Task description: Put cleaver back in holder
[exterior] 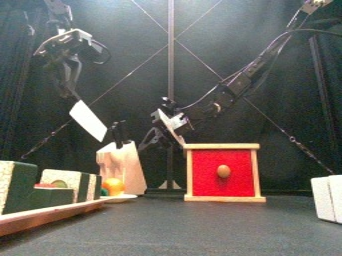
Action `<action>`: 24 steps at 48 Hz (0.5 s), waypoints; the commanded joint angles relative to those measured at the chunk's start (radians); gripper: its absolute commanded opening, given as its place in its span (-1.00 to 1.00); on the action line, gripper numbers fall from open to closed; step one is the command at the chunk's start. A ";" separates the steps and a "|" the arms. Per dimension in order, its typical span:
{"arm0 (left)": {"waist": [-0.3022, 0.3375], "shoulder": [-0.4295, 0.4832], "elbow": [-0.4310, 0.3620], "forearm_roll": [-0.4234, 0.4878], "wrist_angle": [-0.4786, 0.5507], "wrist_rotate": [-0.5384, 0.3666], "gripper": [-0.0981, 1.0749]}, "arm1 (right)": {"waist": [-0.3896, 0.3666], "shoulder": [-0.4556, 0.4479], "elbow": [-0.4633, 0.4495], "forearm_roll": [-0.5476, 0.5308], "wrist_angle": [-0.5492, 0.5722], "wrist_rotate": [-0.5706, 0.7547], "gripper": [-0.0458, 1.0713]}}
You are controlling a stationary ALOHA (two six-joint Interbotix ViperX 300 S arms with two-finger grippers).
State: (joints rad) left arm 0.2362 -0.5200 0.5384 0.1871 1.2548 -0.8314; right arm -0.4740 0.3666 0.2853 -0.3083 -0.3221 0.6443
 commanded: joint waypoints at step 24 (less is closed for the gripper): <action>0.025 0.038 0.008 0.005 -0.075 0.046 -0.14 | -0.002 -0.008 -0.021 -0.003 -0.003 -0.003 -0.27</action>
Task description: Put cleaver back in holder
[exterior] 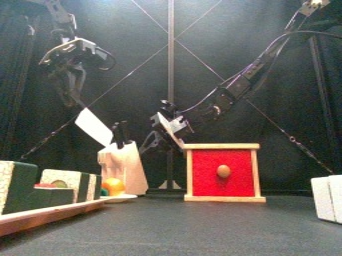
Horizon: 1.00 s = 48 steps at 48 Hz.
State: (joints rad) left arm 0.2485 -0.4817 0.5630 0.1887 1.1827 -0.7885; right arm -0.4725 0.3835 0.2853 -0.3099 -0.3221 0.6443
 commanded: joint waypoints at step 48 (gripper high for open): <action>0.029 0.021 -0.044 -0.008 0.021 0.046 -0.14 | 0.003 -0.014 -0.025 -0.014 -0.003 -0.005 -0.27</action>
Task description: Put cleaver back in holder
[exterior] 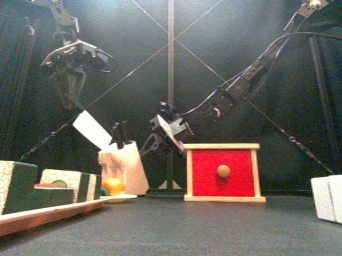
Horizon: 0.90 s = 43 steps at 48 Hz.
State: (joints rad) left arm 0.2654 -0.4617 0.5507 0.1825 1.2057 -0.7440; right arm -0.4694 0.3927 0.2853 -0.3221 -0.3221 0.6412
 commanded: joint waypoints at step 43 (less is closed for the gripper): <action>0.084 0.183 -0.167 -0.043 0.054 0.138 -0.12 | 0.023 0.002 -0.011 -0.005 -0.002 0.000 -0.28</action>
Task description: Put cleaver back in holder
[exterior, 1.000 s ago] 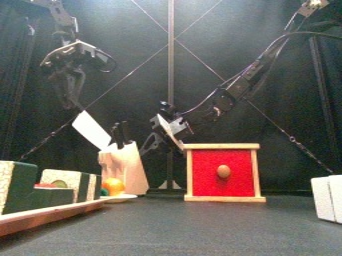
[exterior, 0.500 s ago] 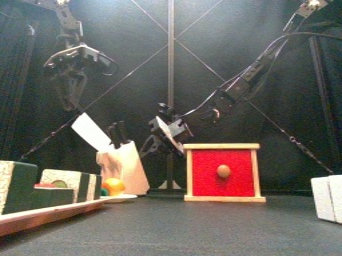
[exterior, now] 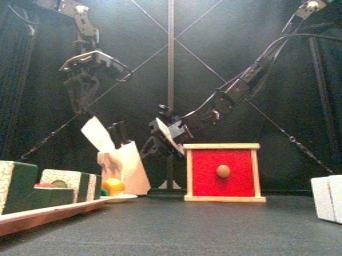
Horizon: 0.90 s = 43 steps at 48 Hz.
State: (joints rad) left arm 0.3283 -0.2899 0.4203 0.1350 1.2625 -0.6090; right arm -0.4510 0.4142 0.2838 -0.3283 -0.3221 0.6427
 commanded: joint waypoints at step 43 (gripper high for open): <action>0.061 0.109 -0.172 -0.023 0.077 0.054 -0.10 | 0.014 -0.017 -0.009 0.002 0.005 -0.003 -0.28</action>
State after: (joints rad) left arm 0.3820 -0.1917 0.2869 0.1043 1.3622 -0.5553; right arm -0.4464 0.4157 0.2838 -0.3267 -0.3129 0.6412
